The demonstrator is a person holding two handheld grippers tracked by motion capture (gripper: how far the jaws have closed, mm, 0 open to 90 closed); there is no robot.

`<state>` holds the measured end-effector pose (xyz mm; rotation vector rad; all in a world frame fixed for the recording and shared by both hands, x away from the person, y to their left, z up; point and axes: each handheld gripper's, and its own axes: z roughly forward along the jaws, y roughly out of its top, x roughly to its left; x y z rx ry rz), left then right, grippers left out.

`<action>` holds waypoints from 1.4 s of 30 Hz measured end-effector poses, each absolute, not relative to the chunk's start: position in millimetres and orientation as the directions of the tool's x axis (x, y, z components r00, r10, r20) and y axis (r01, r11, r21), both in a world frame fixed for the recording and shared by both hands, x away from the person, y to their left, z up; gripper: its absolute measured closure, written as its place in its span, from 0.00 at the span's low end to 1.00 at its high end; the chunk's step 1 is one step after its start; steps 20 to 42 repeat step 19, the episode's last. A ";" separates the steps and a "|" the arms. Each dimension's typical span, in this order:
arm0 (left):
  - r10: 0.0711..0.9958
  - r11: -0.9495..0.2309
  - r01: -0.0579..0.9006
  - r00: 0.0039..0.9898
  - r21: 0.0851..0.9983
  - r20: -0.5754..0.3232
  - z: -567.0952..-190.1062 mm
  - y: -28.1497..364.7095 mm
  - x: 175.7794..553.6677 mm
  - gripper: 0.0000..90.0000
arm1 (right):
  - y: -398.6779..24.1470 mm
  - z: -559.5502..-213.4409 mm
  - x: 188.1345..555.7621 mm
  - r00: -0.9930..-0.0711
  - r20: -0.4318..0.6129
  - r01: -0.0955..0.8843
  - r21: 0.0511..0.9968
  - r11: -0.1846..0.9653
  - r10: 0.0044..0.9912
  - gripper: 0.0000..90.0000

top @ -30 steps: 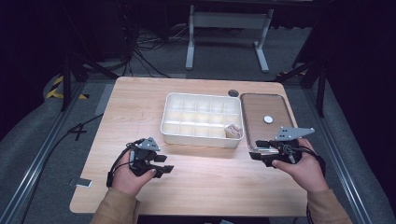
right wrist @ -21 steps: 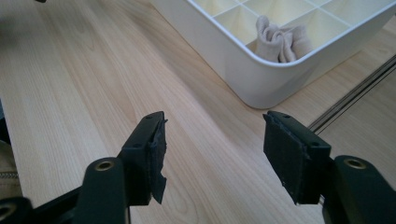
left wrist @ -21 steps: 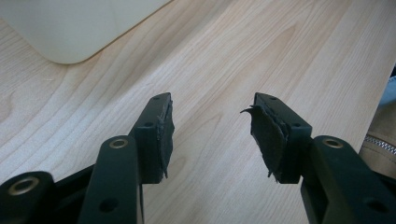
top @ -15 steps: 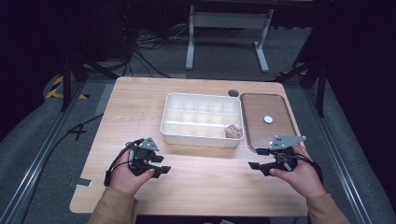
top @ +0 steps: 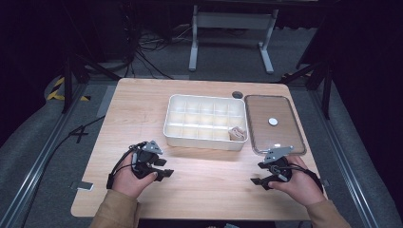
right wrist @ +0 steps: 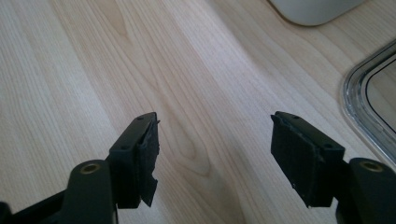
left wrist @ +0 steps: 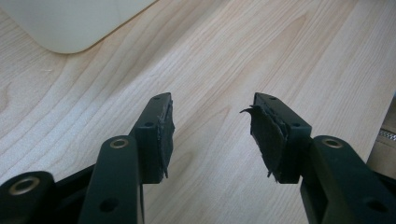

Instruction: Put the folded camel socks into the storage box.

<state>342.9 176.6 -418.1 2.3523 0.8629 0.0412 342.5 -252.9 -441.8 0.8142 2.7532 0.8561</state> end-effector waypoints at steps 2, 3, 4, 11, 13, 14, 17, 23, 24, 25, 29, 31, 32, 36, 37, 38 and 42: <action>0.593 -0.591 0.574 0.786 0.567 -0.177 -419.4 176.4 343.5 0.55 | -251.3 -444.5 341.6 -0.845 0.015 0.450 0.560 0.696 0.535 0.36; 0.592 -0.595 0.572 0.787 0.564 -0.174 -419.8 176.3 343.9 0.55 | -250.4 -445.6 341.3 -0.848 0.005 0.440 0.565 0.698 0.530 0.36; 0.596 -0.590 0.579 0.783 0.563 -0.180 -420.6 175.6 343.6 0.55 | -249.4 -447.4 340.8 -0.850 0.001 0.433 0.572 0.697 0.526 0.36; 0.594 -0.594 0.582 0.783 0.556 -0.185 -423.6 176.4 345.3 0.55 | -245.0 -457.3 338.2 -0.862 -0.029 0.380 0.622 0.684 0.505 0.37; 0.593 -0.596 0.583 0.783 0.552 -0.186 -425.1 176.6 345.9 0.55 | -245.0 -458.7 338.2 -0.859 -0.028 0.381 0.632 0.675 0.511 0.37; 0.593 -0.601 0.586 0.783 0.544 -0.188 -425.4 177.0 345.9 0.55 | -245.2 -459.8 338.5 -0.861 -0.027 0.378 0.635 0.674 0.508 0.37; 0.597 -0.598 0.589 0.780 0.544 -0.188 -426.6 177.0 345.7 0.55 | -244.9 -464.4 339.0 -0.866 -0.022 0.370 0.646 0.668 0.500 0.37; 0.597 -0.599 0.587 0.781 0.544 -0.186 -426.6 177.2 345.6 0.54 | -245.0 -465.8 339.9 -0.869 -0.013 0.368 0.653 0.662 0.495 0.37; 0.597 -0.599 0.587 0.781 0.544 -0.186 -426.6 177.2 345.6 0.54 | -245.0 -465.8 339.9 -0.869 -0.013 0.368 0.653 0.662 0.495 0.37; 0.597 -0.599 0.587 0.781 0.544 -0.186 -426.6 177.2 345.6 0.54 | -245.0 -465.8 339.9 -0.869 -0.013 0.368 0.653 0.662 0.495 0.37; 0.597 -0.599 0.587 0.781 0.544 -0.186 -426.6 177.2 345.6 0.54 | -245.0 -465.8 339.9 -0.869 -0.013 0.368 0.653 0.662 0.495 0.37; 0.597 -0.599 0.587 0.781 0.544 -0.186 -426.6 177.2 345.6 0.54 | -245.0 -465.8 339.9 -0.869 -0.013 0.368 0.653 0.662 0.495 0.37; 0.597 -0.599 0.587 0.781 0.544 -0.186 -426.6 177.2 345.6 0.54 | -245.0 -465.8 339.9 -0.869 -0.013 0.368 0.653 0.662 0.495 0.37; 0.597 -0.599 0.587 0.781 0.544 -0.186 -426.6 177.2 345.6 0.54 | -245.0 -465.8 339.9 -0.869 -0.013 0.368 0.653 0.662 0.495 0.37; 0.597 -0.599 0.587 0.781 0.544 -0.186 -426.6 177.2 345.6 0.54 | -245.0 -465.8 339.9 -0.869 -0.013 0.368 0.653 0.662 0.495 0.37; 0.597 -0.599 0.587 0.781 0.544 -0.186 -426.6 177.2 345.6 0.54 | -245.0 -465.8 339.9 -0.869 -0.013 0.368 0.653 0.662 0.495 0.37; 0.597 -0.599 0.587 0.781 0.544 -0.186 -426.6 177.2 345.6 0.54 | -245.0 -465.8 339.9 -0.869 -0.013 0.368 0.653 0.662 0.495 0.37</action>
